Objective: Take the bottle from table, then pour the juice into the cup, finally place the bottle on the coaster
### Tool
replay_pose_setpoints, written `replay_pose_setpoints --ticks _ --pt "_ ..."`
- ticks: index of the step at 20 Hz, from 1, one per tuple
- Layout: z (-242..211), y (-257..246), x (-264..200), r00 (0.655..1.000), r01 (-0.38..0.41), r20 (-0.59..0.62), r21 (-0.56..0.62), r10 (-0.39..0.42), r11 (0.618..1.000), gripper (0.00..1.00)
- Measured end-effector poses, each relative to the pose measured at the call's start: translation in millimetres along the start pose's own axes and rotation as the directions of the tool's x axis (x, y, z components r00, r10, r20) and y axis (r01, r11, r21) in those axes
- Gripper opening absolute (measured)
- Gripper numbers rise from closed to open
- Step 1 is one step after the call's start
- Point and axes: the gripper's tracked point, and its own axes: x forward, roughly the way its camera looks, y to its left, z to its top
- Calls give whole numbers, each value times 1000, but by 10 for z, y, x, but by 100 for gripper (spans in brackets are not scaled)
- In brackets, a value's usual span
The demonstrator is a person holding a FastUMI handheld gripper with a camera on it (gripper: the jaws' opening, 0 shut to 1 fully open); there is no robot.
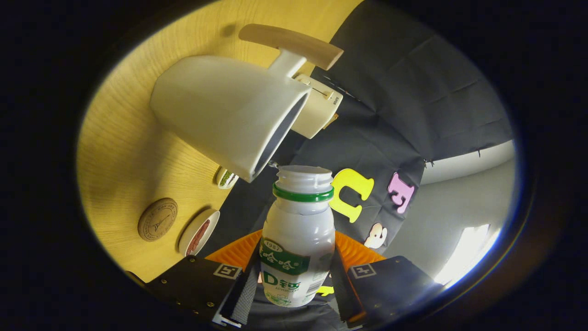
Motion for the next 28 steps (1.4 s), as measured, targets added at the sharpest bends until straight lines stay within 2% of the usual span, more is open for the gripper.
replay_pose_setpoints --ticks 5,10,13,18,23,26,28 --pt "20 160 8 996 -92 9 222 92 971 71" --pt "20 130 -17 994 -106 14 368 108 924 71" --pt "-13 107 -31 992 -116 17 464 122 878 71" --pt "-103 109 -18 986 -139 22 639 164 757 71" --pt "-205 36 -63 988 -113 19 775 156 622 71" --pt "-251 49 -73 985 -114 29 846 169 522 71" --pt "-276 80 -60 980 -124 42 890 193 438 71"
